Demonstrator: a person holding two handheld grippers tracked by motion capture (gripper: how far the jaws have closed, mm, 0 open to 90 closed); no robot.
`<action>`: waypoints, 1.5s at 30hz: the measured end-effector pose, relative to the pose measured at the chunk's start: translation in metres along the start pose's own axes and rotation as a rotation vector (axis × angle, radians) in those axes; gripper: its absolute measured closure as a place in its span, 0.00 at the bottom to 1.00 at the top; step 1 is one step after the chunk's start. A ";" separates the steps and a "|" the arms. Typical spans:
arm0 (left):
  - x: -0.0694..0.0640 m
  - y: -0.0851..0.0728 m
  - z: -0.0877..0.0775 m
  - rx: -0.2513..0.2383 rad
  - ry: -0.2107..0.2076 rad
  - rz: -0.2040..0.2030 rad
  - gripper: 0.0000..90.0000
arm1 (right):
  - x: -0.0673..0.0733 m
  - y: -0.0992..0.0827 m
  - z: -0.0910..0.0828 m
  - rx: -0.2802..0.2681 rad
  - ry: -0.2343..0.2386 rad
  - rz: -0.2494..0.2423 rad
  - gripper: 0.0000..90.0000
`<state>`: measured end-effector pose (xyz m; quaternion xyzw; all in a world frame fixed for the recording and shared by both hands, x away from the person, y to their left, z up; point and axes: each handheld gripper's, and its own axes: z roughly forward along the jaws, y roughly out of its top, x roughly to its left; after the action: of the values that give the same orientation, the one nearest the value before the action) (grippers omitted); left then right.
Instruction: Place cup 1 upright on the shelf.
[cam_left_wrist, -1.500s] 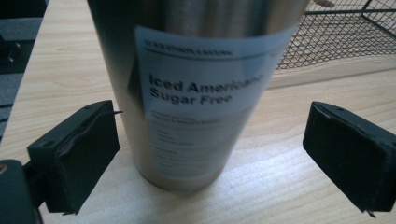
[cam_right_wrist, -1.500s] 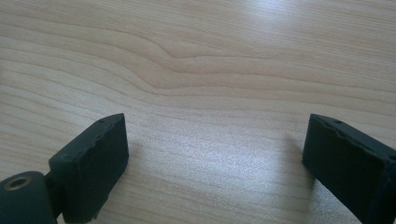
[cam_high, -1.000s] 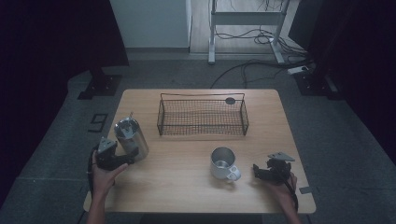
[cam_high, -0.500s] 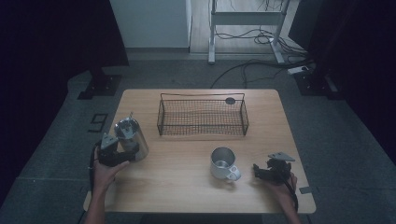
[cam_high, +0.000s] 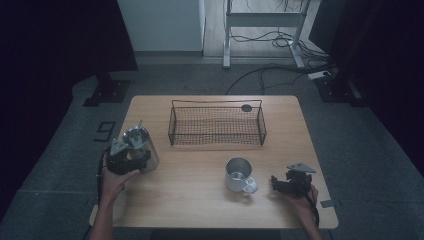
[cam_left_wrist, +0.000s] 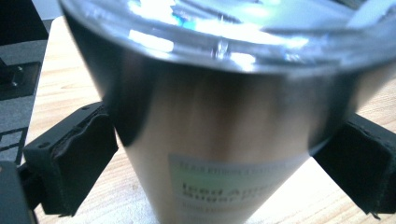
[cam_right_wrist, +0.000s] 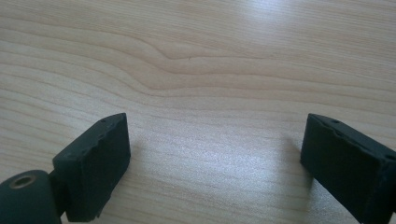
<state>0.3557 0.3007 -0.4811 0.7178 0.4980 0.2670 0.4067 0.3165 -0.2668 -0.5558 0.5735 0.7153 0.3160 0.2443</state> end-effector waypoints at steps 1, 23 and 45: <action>0.000 0.000 0.001 -0.003 -0.004 -0.001 0.03 | 0.000 0.000 0.000 0.000 0.000 0.001 0.09; -0.002 0.006 0.020 0.015 0.014 0.003 0.03 | 0.000 0.000 0.000 0.000 -0.004 0.005 0.09; -0.003 0.005 0.017 -0.007 0.022 0.003 0.05 | 0.000 0.000 0.000 0.000 -0.004 0.005 0.09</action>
<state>0.3702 0.2914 -0.4861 0.7140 0.5005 0.2774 0.4034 0.3164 -0.2672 -0.5558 0.5760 0.7133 0.3154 0.2450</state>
